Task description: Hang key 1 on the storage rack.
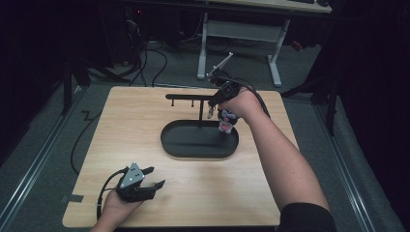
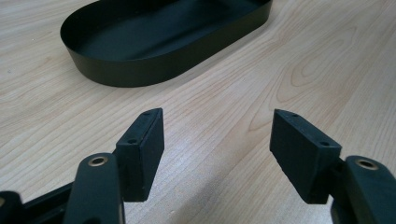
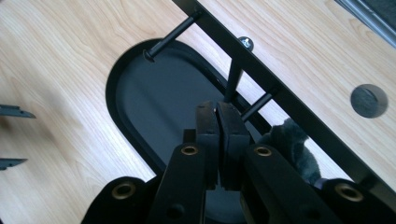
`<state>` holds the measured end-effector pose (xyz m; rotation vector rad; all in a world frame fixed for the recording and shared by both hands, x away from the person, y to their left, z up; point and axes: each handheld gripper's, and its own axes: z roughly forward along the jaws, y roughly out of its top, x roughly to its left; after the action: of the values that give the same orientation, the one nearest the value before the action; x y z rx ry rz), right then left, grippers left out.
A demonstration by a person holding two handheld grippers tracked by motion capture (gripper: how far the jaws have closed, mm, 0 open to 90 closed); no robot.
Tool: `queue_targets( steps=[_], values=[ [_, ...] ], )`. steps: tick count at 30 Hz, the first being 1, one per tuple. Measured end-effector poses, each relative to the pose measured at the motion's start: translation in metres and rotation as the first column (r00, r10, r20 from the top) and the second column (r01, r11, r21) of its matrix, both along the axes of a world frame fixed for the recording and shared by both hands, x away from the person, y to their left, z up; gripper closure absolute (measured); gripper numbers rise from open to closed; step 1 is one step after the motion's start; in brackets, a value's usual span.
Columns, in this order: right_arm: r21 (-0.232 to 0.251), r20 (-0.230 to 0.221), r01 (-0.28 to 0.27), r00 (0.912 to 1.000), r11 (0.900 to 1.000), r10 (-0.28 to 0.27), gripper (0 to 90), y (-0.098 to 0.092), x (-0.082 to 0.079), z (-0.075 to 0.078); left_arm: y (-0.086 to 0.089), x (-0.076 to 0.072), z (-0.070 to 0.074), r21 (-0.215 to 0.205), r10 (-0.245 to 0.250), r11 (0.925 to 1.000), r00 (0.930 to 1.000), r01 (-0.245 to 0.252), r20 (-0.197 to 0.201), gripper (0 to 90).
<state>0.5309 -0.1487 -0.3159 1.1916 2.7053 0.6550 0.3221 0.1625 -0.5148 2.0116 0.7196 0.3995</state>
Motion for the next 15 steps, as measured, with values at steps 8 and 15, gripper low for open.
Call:
queue_targets(
  steps=[8,15],
  values=[
    [0.022,0.001,-0.001,1.0,1.0,0.001,89.2,0.0,0.0038,0.0008,-0.0014,-0.0006,-0.0006,0.0,-0.004,1.0,1.0,0.004,-0.002,36.0],
    [0.012,0.018,0.014,0.9997,1.0,-0.014,88.9,-0.0056,0.0074,-0.0006,-0.0013,-0.0003,-0.001,0.002,-0.006,1.0,1.0,0.006,-0.003,36.0]
  ],
)
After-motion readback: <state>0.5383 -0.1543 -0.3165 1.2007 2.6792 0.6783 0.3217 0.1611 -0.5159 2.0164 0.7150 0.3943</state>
